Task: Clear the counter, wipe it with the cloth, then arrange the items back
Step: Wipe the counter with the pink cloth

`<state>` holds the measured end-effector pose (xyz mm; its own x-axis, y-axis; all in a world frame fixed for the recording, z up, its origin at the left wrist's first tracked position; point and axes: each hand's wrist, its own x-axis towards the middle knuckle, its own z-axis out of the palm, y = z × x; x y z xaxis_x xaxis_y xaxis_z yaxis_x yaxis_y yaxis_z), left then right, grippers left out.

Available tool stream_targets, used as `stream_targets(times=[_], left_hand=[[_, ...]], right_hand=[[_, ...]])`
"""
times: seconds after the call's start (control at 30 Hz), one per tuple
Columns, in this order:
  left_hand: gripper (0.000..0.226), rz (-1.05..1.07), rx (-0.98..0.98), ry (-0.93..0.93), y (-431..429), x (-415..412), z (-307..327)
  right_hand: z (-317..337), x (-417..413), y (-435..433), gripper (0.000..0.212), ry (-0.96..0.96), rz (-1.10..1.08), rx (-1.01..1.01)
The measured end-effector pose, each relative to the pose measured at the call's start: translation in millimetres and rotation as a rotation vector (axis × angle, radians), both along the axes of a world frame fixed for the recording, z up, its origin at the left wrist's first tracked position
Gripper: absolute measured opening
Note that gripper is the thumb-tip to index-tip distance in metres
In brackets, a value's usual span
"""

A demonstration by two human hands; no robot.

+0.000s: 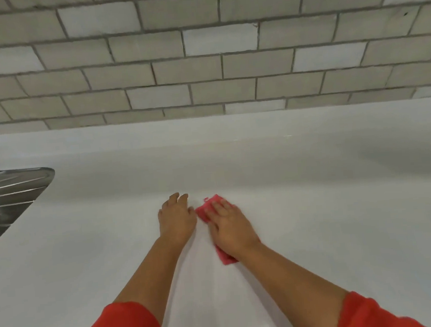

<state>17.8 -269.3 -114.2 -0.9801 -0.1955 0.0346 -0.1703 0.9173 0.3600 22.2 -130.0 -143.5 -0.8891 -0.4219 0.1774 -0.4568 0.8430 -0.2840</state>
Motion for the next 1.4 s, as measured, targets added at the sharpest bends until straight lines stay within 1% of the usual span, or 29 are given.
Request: stream_targets(times=[0.03, 0.1, 0.13, 0.17, 0.23, 0.27, 0.37, 0.43, 0.53, 0.57, 0.63, 0.77, 0.97, 1.07, 1.1, 1.17, 1.2, 1.23, 1.3, 1.37, 1.4], left_hand=[[0.046, -0.008, -0.006, -0.016, 7, -8, 0], [0.047, -0.043, -0.019, -0.043, 25, -24, 0], [0.048, -0.066, -0.026, -0.054, 35, -32, -1], [0.048, -0.091, -0.034, -0.061, 45, -40, -3], [0.047, -0.137, -0.042, -0.064, 64, -56, -6], [0.047, -0.155, -0.043, -0.061, 72, -65, -7], [0.044, -0.178, -0.062, -0.053, 88, -86, -10], [0.041, -0.164, -0.086, -0.041, 88, -99, -11], [0.036, -0.123, -0.092, -0.011, 77, -110, -13], [0.035, -0.112, -0.082, -0.002, 73, -111, -12], [0.034, -0.086, -0.062, 0.015, 60, -110, -11], [0.035, 0.022, -0.04, 0.02, 25, -94, -10], [0.038, 0.109, -0.032, 0.012, -13, -61, -8], [0.038, 0.164, -0.016, 0.04, -30, -43, -7], [0.038, 0.179, -0.007, 0.053, -35, -36, -7], [0.038, 0.204, 0.011, 0.073, -45, -21, -6], [0.038, 0.211, 0.021, 0.083, -50, -14, -6], [0.038, 0.213, 0.032, 0.092, -54, -6, -5], [0.037, 0.204, 0.054, 0.104, -60, 9, -4], [0.037, 0.191, 0.062, 0.115, -64, 24, -3], [0.036, 0.187, 0.067, 0.12, -67, 33, -3]], right_hand=[[-1, -18, 18, 0.057, 0.045, -0.034, 0.031], [2, -50, 60, 0.051, 0.01, -0.136, 0.051], [4, -63, 83, 0.054, -0.04, -0.169, 0.081], [3, -76, 106, 0.061, -0.05, -0.221, 0.106], [0, -97, 151, 0.077, -0.017, -0.35, 0.144], [0, -105, 171, 0.076, -0.036, -0.425, 0.152], [1, -132, 212, 0.048, -0.048, -0.636, 0.173], [2, -153, 218, 0.046, -0.085, -0.734, 0.197], [7, -183, 201, 0.05, -0.177, -0.853, 0.215], [8, -191, 190, 0.051, -0.198, -0.848, 0.208], [7, -204, 162, 0.052, -0.187, -0.765, 0.21], [5, -204, 85, 0.052, -0.122, -0.495, 0.235], [3, -147, -33, 0.053, -0.053, -0.058, 0.195], [-1, -105, -66, 0.052, -0.025, 0.152, 0.166], [-3, -91, -69, 0.056, -0.005, 0.207, 0.148], [-3, -69, -63, 0.072, 0.007, 0.301, 0.114], [-4, -62, -54, 0.074, -0.004, 0.327, 0.087], [-4, -57, -41, 0.072, -0.001, 0.341, 0.068], [-6, -51, -10, 0.058, 0.074, 0.314, 0.039], [-8, -50, 21, 0.05, 0.158, 0.172, -0.001], [-6, -48, 34, 0.051, 0.132, 0.059, 0.02]])
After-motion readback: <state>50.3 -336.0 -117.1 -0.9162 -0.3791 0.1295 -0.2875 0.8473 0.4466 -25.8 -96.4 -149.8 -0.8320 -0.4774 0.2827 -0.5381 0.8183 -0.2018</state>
